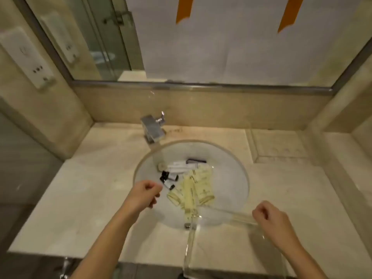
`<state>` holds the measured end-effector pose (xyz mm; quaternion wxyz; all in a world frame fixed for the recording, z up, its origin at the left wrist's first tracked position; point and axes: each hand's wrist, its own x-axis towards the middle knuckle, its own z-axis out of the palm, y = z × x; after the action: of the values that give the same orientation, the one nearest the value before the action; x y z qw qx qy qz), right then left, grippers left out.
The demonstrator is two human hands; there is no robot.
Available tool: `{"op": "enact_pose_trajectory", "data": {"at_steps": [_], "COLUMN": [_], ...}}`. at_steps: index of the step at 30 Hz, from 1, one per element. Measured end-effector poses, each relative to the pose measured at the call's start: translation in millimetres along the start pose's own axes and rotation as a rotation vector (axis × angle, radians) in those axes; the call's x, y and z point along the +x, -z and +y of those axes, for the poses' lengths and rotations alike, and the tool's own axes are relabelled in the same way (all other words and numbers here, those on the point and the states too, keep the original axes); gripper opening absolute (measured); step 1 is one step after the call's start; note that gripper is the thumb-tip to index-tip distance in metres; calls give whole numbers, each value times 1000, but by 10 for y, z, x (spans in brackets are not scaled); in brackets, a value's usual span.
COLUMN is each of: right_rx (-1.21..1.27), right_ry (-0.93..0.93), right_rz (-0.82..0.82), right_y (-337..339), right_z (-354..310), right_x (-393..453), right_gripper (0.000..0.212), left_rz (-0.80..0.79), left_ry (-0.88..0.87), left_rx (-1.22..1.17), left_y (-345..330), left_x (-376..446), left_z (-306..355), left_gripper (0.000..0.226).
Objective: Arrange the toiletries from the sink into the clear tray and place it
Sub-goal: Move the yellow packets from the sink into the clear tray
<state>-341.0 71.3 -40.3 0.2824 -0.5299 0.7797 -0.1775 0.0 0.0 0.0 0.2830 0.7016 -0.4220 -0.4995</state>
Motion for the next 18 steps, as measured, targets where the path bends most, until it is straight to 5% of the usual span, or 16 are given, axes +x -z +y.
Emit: {"op": "enact_pose_trajectory", "data": {"at_steps": [4,9,18], "right_rx": [-63,45,232], "right_ry": [-226,-196,-277], "right_rz": [173,336,296], "right_y": [-100,-138,-316], "right_z": [298,397,414], "right_x": [-11,-38,92], "right_gripper": [12,10,37], "left_rz": [-62,-141,-155], "left_ry": [22,16,-17], "left_rx": [106,197,307], "left_y": [-410,-783,-977], "left_x": [143,143,165], "left_z": [-83,-213,-328], "left_gripper": [7,12,4]}}
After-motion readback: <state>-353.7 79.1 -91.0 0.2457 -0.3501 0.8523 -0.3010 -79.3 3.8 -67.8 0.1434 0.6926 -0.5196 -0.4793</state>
